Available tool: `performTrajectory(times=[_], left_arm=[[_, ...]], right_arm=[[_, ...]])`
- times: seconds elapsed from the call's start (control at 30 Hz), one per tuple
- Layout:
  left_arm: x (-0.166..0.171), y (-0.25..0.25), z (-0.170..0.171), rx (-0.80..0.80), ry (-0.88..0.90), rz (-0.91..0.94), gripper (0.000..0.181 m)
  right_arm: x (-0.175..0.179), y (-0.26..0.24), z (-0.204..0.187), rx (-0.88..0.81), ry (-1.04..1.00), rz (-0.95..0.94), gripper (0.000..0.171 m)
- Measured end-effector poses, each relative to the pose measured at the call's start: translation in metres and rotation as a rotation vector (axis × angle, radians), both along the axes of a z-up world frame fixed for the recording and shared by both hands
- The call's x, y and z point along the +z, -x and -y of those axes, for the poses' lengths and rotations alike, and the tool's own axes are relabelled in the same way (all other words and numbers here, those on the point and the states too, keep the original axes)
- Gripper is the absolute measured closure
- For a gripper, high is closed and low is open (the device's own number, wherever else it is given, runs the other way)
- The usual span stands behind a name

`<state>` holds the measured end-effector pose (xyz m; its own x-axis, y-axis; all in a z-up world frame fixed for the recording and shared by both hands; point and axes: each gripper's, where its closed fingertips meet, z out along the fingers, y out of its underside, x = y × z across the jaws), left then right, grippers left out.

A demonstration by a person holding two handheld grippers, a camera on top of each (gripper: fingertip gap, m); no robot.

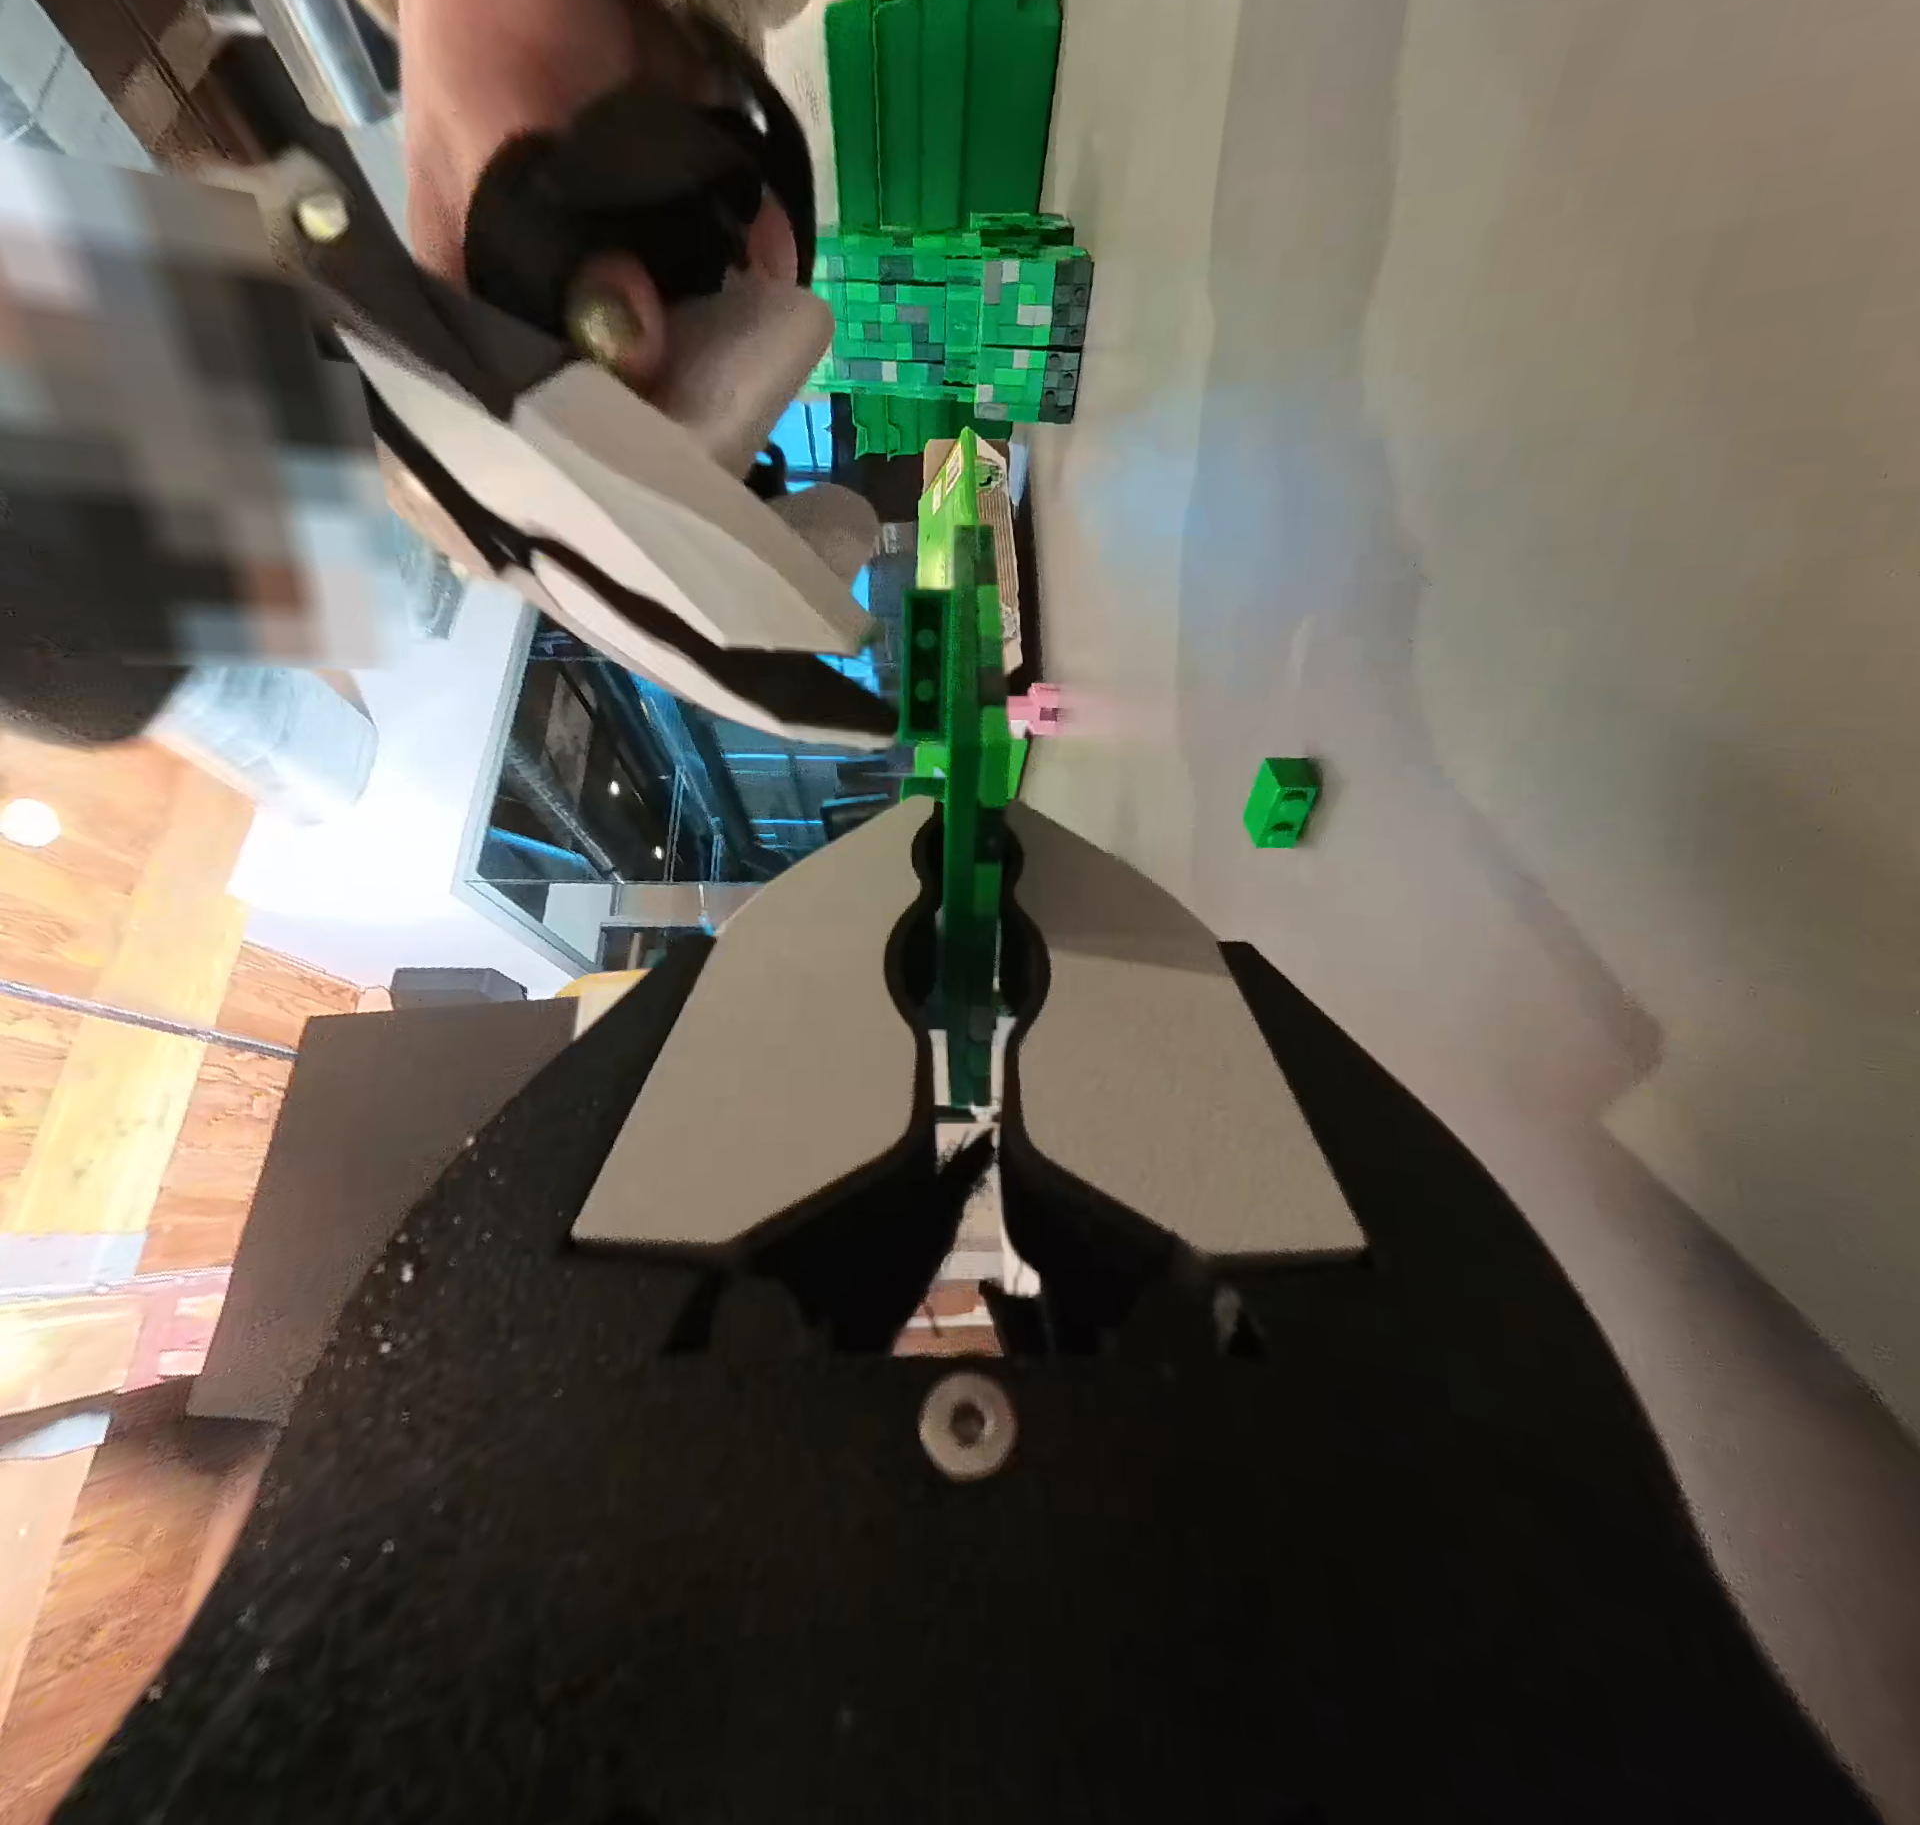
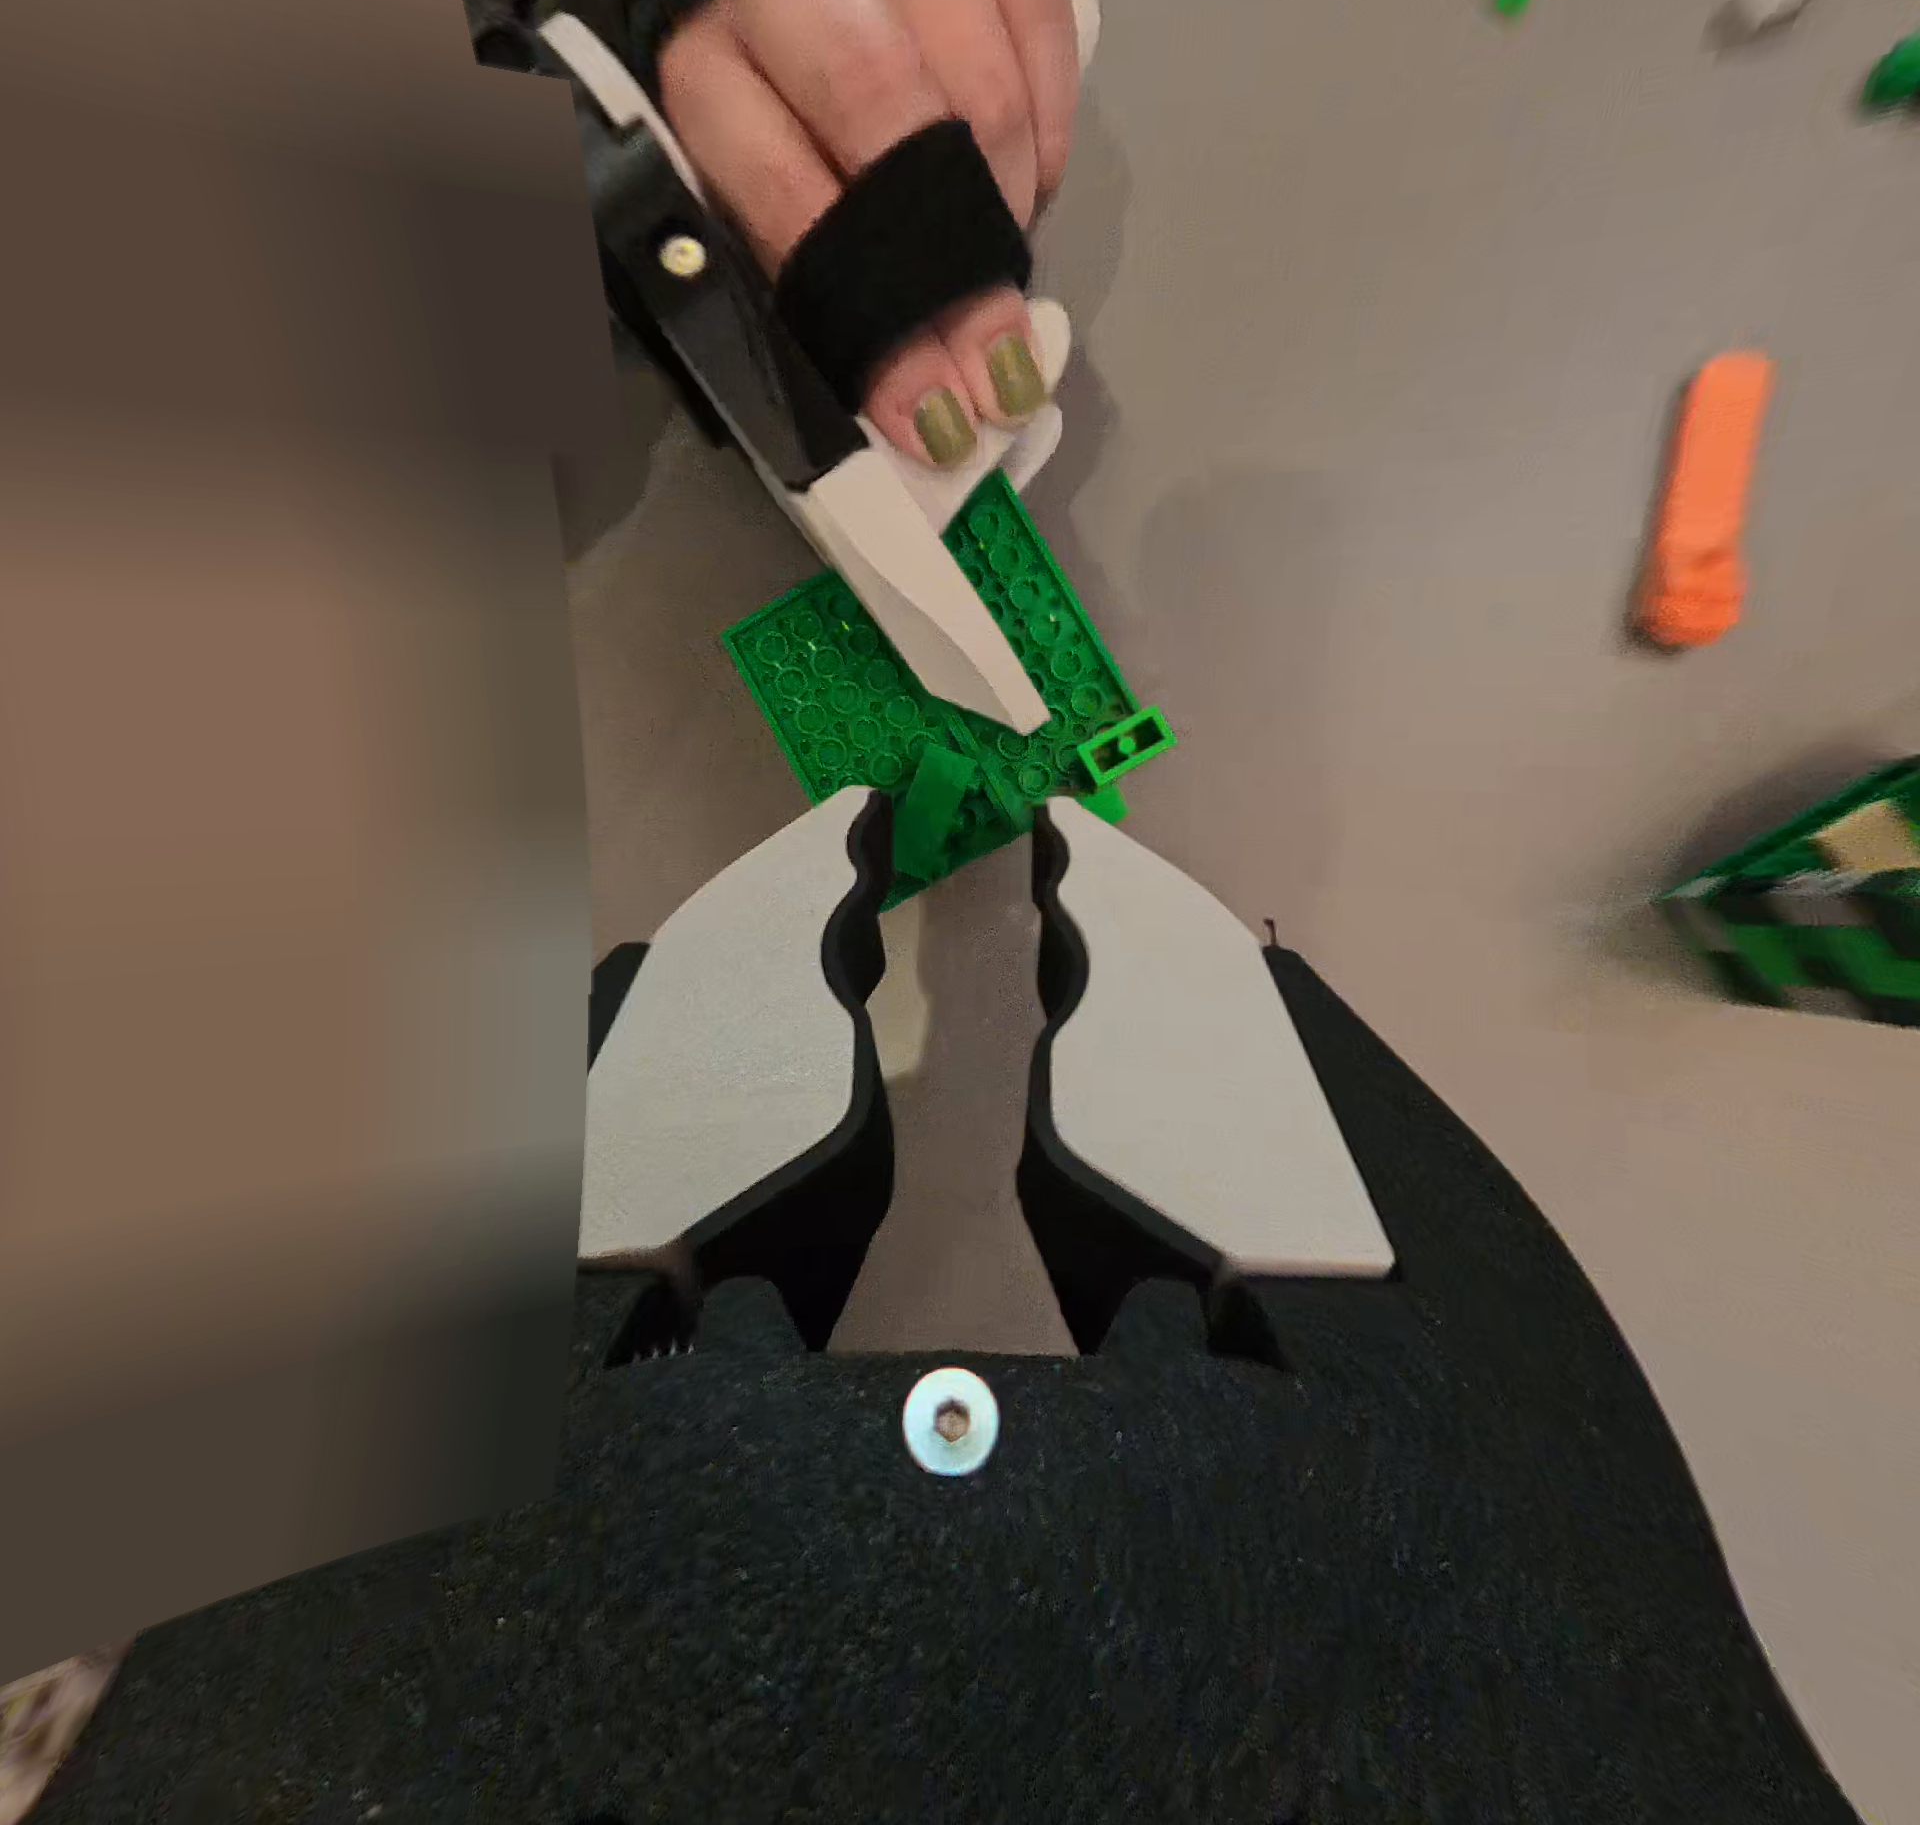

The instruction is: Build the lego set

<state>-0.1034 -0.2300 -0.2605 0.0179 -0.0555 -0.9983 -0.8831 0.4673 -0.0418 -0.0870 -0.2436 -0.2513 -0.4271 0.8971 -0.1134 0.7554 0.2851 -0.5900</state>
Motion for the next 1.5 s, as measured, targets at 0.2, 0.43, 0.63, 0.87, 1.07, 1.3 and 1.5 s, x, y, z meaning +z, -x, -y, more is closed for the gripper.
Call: performTrajectory(times=[0.2,0.43,0.63,0.87,1.07,1.3,1.5], left_arm=[[-0.001,0.004,-0.004,0.017,0.046,0.037,0.176],[-0.004,0.003,-0.004,0.008,0.087,0.058,0.176],[-0.005,0.003,-0.004,0.005,0.096,0.057,0.176],[-0.008,0.003,-0.005,0.003,0.133,0.070,0.176],[-0.012,0.004,-0.007,0.017,0.147,0.053,0.176],[-0.009,0.007,-0.009,0.068,0.071,-0.005,0.176],[-0.007,0.006,-0.014,0.179,-0.022,-0.109,0.176]], right_arm=[[0.003,-0.009,0.009,0.135,-0.297,-0.252,0.144],[-0.008,-0.015,0.000,0.298,-0.812,-0.389,0.121],[-0.021,-0.006,-0.003,0.334,-0.957,-0.390,0.127],[-0.014,-0.006,0.000,0.340,-1.051,-0.465,0.152],[-0.014,-0.011,0.006,0.333,-0.973,-0.483,0.158],[-0.003,-0.007,0.005,0.054,-0.418,-0.438,0.163],[-0.009,0.008,-0.014,-0.380,-0.010,-0.306,0.163]])
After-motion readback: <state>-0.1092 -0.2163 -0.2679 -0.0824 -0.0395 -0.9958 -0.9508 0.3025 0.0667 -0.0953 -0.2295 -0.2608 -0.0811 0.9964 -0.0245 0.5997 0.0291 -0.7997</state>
